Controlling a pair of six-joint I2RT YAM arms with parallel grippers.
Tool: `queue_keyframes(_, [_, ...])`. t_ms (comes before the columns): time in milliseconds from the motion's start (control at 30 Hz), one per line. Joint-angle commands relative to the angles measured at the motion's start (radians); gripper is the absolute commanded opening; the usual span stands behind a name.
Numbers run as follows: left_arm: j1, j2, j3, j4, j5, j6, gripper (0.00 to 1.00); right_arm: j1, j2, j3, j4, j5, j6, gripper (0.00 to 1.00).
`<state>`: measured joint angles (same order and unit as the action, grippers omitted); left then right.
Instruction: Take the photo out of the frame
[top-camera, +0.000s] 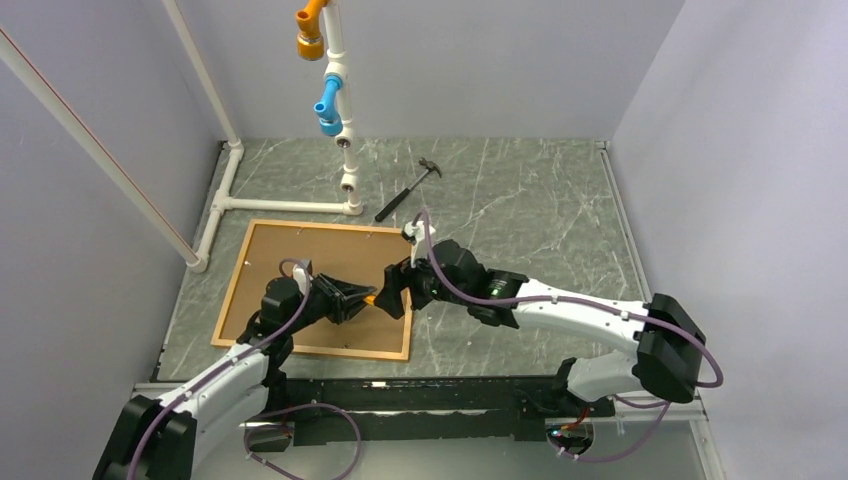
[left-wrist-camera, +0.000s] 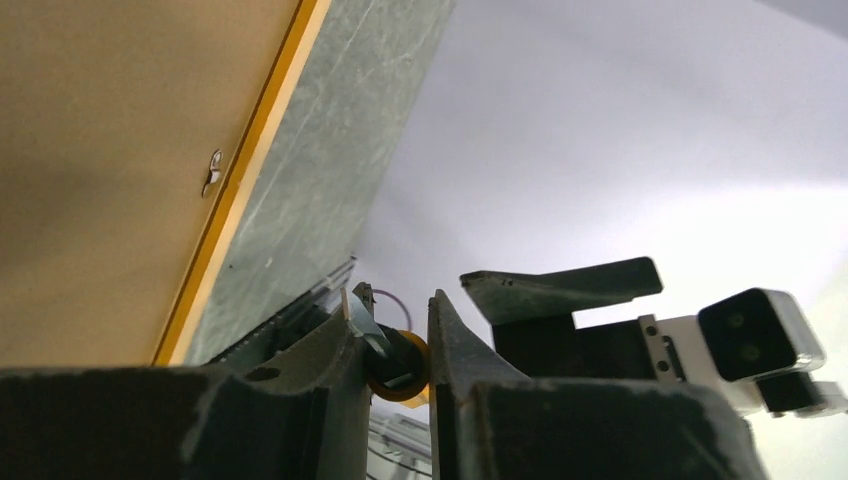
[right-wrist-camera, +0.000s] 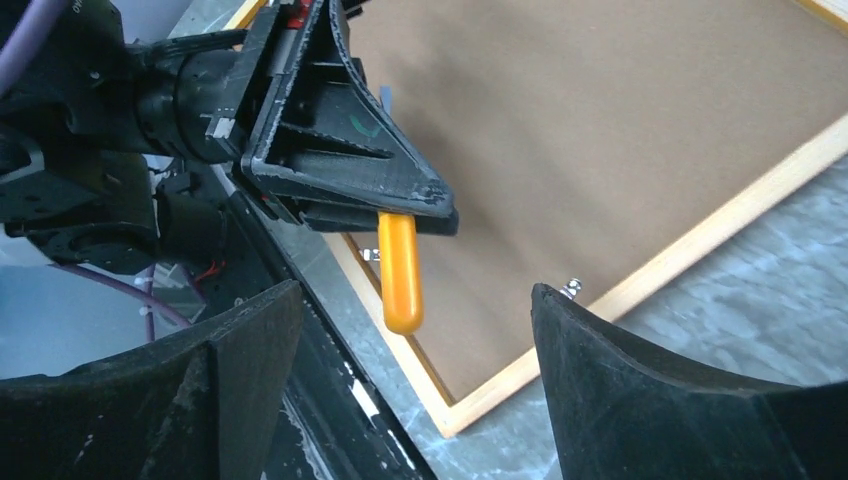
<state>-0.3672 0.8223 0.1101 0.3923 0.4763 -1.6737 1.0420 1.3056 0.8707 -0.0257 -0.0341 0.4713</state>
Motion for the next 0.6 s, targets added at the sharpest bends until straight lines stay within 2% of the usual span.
queue_keyframes(0, [0.008, 0.0, -0.051, 0.203, 0.024, -0.151, 0.0, 0.031, 0.049, 0.028, 0.152, -0.014, -0.017, 0.83])
queue_keyframes(267, [0.008, -0.103, -0.039, 0.07, 0.0, -0.129, 0.0, 0.065, 0.102, 0.011, 0.223, -0.043, -0.011, 0.72])
queue_keyframes(433, [0.008, -0.097, -0.064, 0.119, 0.005, -0.154, 0.0, 0.067, 0.137, 0.021, 0.242, -0.05, -0.003, 0.68])
queue_keyframes(567, [0.008, -0.093, -0.068, 0.144, 0.006, -0.16, 0.0, 0.069, 0.177, 0.049, 0.238, -0.067, 0.002, 0.58])
